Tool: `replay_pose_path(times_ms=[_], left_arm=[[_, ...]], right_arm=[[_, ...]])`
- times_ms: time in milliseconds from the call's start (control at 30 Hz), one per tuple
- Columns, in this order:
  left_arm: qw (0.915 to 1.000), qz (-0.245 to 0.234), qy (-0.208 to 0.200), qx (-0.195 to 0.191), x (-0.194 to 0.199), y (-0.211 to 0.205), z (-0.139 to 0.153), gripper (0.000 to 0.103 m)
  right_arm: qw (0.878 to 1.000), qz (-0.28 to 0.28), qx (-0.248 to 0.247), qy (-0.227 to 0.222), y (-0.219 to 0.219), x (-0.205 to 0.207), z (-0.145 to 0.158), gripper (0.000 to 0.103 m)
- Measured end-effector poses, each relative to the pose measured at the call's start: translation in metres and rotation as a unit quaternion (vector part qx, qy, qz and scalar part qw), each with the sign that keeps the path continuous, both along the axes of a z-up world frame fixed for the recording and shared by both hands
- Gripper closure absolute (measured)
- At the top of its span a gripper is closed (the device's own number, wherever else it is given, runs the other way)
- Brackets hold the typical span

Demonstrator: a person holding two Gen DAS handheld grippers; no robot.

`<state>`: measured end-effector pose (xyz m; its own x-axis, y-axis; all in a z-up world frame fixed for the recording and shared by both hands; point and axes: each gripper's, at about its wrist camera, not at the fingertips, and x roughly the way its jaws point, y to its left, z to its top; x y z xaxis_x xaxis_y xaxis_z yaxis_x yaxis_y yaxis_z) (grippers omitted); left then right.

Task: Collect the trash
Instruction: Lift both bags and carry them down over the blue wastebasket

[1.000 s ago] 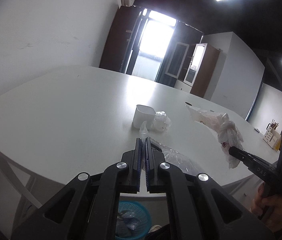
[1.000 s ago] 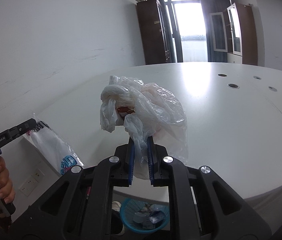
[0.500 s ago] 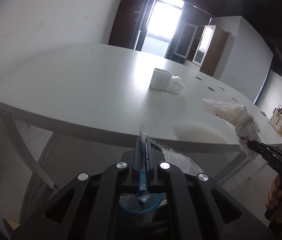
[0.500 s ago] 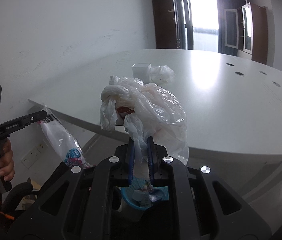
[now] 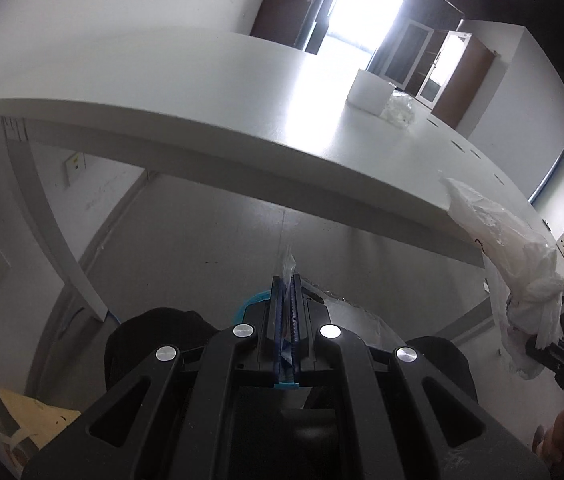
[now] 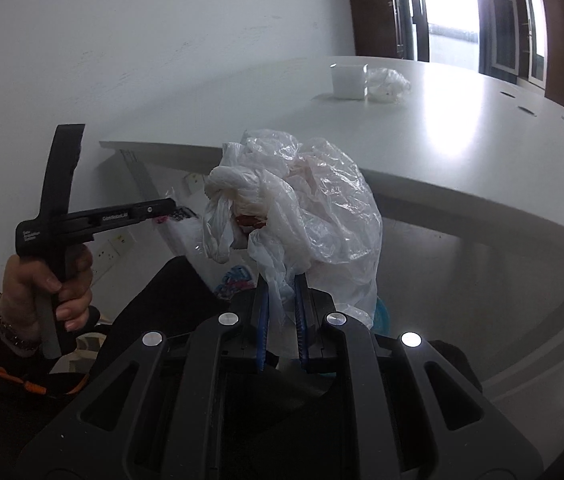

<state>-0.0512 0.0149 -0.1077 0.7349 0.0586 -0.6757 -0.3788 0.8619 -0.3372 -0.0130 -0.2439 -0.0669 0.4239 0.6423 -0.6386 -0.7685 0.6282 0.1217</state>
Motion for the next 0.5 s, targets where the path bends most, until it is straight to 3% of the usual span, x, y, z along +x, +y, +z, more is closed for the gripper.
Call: replay_pose_path(times_ms=[300,500], left_arm=[[0.9985,0.014,0.048,-0.022,0.013,0.018,-0.044,0.100],[0.9971,0.012,0.074,-0.014,0.034,0.024,-0.067,0.100]], right_arm=[[0.999,0.010,-0.031,0.031,0.022,0.009,-0.038,0.092],[0.996,-0.003,-0.056,0.063,0.027,0.027,-0.073,0.093]])
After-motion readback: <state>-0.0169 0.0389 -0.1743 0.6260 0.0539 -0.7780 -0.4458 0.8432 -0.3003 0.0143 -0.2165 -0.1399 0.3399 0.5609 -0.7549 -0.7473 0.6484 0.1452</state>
